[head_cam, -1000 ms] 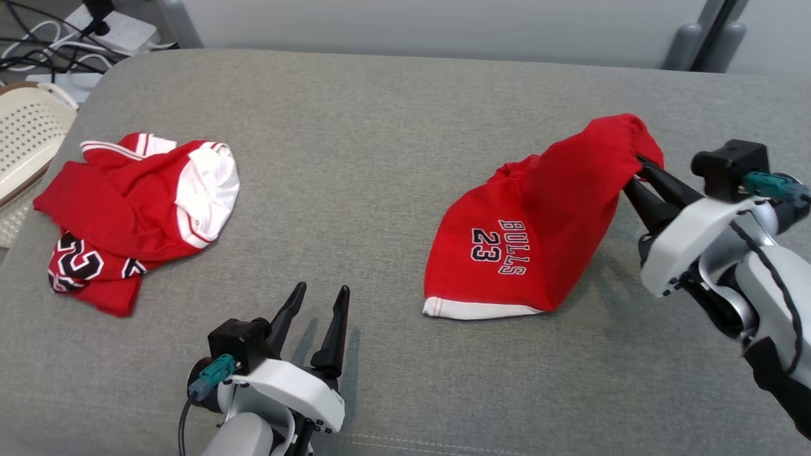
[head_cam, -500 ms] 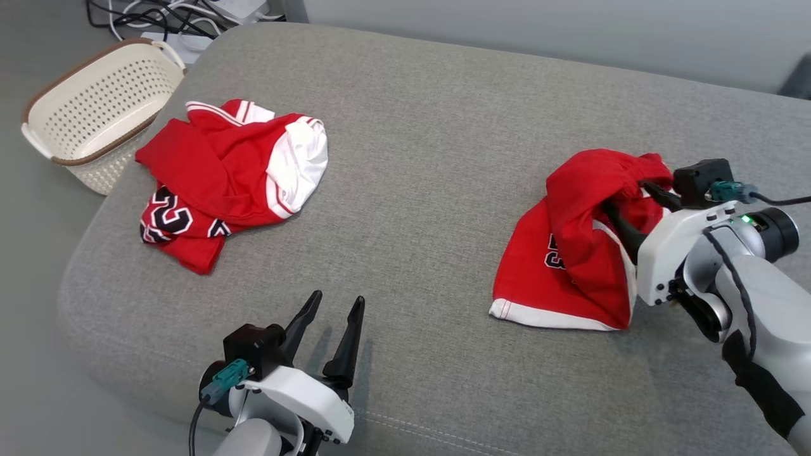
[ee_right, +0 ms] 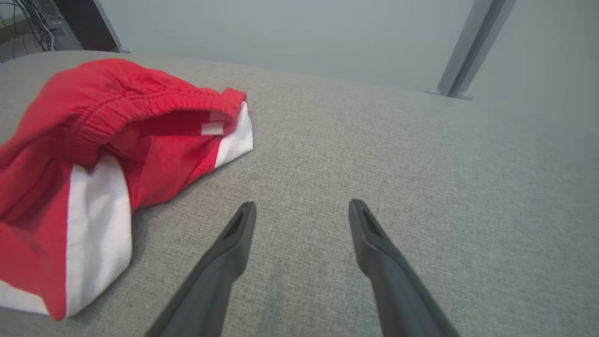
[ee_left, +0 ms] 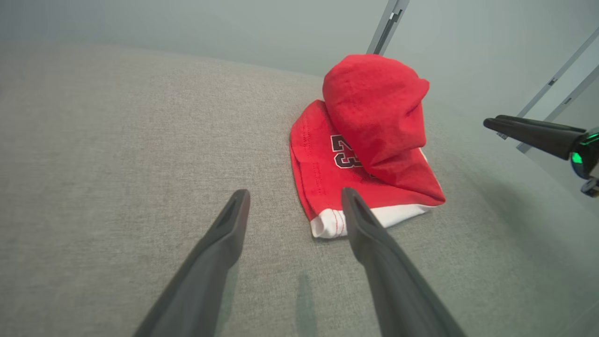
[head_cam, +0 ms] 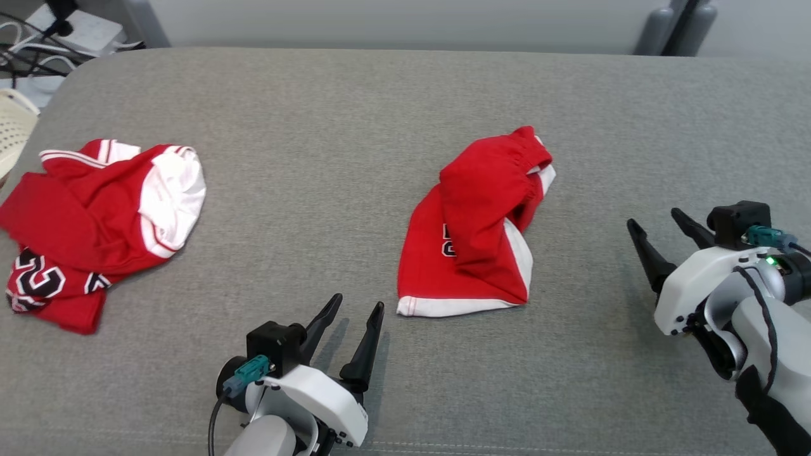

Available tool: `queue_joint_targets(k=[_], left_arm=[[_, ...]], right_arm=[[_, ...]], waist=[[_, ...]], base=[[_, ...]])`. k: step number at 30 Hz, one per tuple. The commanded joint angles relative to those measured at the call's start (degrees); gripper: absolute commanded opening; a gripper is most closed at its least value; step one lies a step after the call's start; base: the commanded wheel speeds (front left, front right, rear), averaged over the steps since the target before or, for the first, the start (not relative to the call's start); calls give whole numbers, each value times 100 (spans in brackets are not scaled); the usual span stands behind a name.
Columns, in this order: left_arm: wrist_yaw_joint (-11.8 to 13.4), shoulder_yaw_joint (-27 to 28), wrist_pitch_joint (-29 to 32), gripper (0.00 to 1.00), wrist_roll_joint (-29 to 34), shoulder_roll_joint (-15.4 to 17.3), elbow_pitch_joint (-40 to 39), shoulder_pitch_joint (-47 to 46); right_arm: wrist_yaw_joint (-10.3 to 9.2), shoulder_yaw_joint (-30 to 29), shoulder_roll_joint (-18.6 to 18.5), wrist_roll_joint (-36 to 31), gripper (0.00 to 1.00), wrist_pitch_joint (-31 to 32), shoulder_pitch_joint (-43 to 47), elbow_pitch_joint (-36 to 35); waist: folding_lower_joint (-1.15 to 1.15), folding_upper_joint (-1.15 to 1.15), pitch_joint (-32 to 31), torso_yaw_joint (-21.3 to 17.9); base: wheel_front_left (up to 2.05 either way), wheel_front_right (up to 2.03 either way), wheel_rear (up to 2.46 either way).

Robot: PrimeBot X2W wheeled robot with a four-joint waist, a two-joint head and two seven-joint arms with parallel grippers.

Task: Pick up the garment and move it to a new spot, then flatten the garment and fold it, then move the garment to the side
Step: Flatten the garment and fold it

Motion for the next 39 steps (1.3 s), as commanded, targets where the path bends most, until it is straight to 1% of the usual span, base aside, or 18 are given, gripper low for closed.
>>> queue_joint_targets(k=[1, 2, 5, 8, 11, 16, 20, 21, 22, 23, 33, 34, 35, 36, 39], left_arm=[[-55, 144, -35, 100, -18, 46, -80, -244], [-62, 97, -35, 100, -35, 46, 73, -343], [-75, 24, -35, 100, -106, 46, 365, -500], [-66, -84, -35, 100, -155, 46, 766, -645], [6, -114, -35, 100, -253, 46, 1111, -764], [-4, -44, -35, 100, -262, 46, 1264, -837], [-66, 18, -35, 99, -246, 46, 1128, -788], [-82, 27, -35, 69, -208, 46, 1066, -772], [-98, 43, -35, 49, -195, 46, 995, -746], [-110, 61, -35, 0, -168, 46, 932, -722], [-192, 47, -35, 0, -129, 46, 889, -589], [-196, 61, -35, 29, -143, 46, 875, -582], [-200, 66, -35, 71, -161, 46, 862, -578], [-206, 57, -35, 100, -187, 46, 850, -575], [-219, -5, -35, 100, -239, 46, 851, -584]], right_arm=[[-1, 61, 15, 46, 100, -99, 97, -146], [-1, 121, 88, 81, 100, -161, 137, -237], [-1, 252, 196, 102, 100, -222, 174, -336], [-1, 333, 297, 151, 100, -261, 200, -377], [-1, 385, 351, 191, 100, -290, 196, -371], [-1, 385, 341, 241, 100, -335, 161, -344], [-1, 347, 333, 264, 100, -356, 155, -290], [-1, 346, 348, 264, 100, -359, 152, -283], [-1, 341, 360, 266, 100, -362, 148, -277], [-1, 340, 372, 265, 100, -365, 145, -270], [-1, 360, 428, 254, 100, -373, 126, -256], [-1, 360, 434, 256, 100, -373, 123, -262], [-1, 360, 438, 255, 100, -373, 120, -267], [-1, 362, 446, 252, 100, -373, 117, -270], [-1, 379, 466, 248, 100, -373, 116, -277]], waist=[[0, 0, 63, -268], [0, 0, 112, -445], [0, 0, 173, -704], [0, 0, 216, -929], [0, 0, 273, -1104], [0, 0, 336, -1183], [0, 0, 336, -1129], [0, 0, 329, -1107], [0, 0, 323, -1078], [0, 0, 315, -1050], [0, 0, 208, -790], [0, 0, 207, -782], [0, 0, 207, -779], [0, 0, 210, -780], [0, 0, 222, -804]], base=[[0, 0, 0], [0, 0, 0], [0, 0, 0], [0, 0, 0], [0, 0, 0], [0, 0, 0], [0, 0, 0], [0, 0, 0], [0, 0, 0], [0, 0, 0], [0, 0, 0], [0, 0, 0], [0, 0, 0], [0, 0, 0], [0, 0, 0]])
